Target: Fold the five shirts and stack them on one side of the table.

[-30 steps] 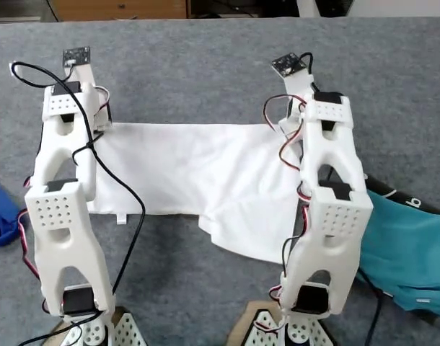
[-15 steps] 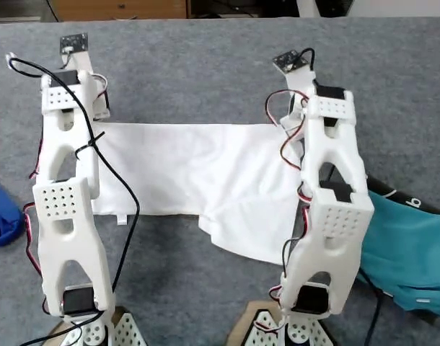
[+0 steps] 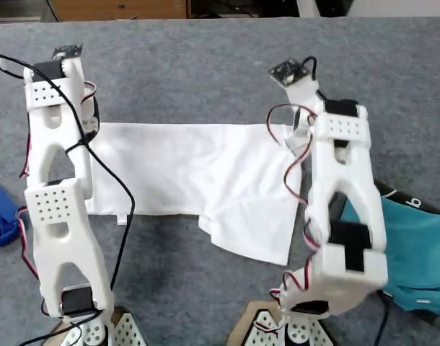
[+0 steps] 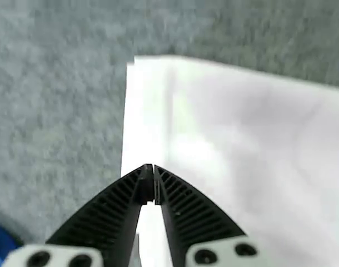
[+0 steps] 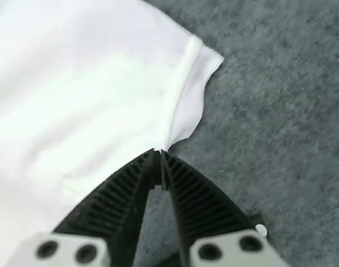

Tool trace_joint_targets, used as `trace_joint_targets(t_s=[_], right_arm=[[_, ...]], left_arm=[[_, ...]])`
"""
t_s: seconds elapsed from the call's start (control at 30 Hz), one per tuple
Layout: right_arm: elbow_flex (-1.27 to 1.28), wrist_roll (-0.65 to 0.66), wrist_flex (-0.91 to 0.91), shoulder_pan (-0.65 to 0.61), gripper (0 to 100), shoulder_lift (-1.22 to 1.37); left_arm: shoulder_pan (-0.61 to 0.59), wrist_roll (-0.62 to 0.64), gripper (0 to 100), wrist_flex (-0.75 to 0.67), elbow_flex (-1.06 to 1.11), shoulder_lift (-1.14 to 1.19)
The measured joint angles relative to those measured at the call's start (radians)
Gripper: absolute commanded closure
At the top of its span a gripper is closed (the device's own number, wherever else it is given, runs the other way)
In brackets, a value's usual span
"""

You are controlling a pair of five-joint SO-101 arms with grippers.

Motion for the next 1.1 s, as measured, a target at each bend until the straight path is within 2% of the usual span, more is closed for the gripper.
trace_joint_targets(t_s=[0.1,0.23,0.47,0.6,0.77,1.1], right_arm=[[0.100,0.000,0.000,-0.040,99.4,-0.106],[0.195,0.028,0.074,-0.198,99.1,-0.221],[0.287,0.037,0.224,-0.488,84.7,-0.381],[0.341,0.037,0.267,-0.608,84.6,-0.413],[0.354,-0.012,0.209,-0.671,84.6,-0.368],[0.094,-0.052,0.152,-0.720,84.6,0.048]], left_arm=[[0.002,-0.018,98,-0.003,0.175,-0.123],[0.002,-0.028,98,-0.106,0.465,-0.341],[-0.107,-0.097,98,-0.529,1.227,-0.867],[-0.212,-0.095,98,-0.812,1.605,-1.096],[-0.287,-0.031,98,-0.936,1.686,-1.128],[-0.344,0.040,98,-0.964,1.626,-0.976]])
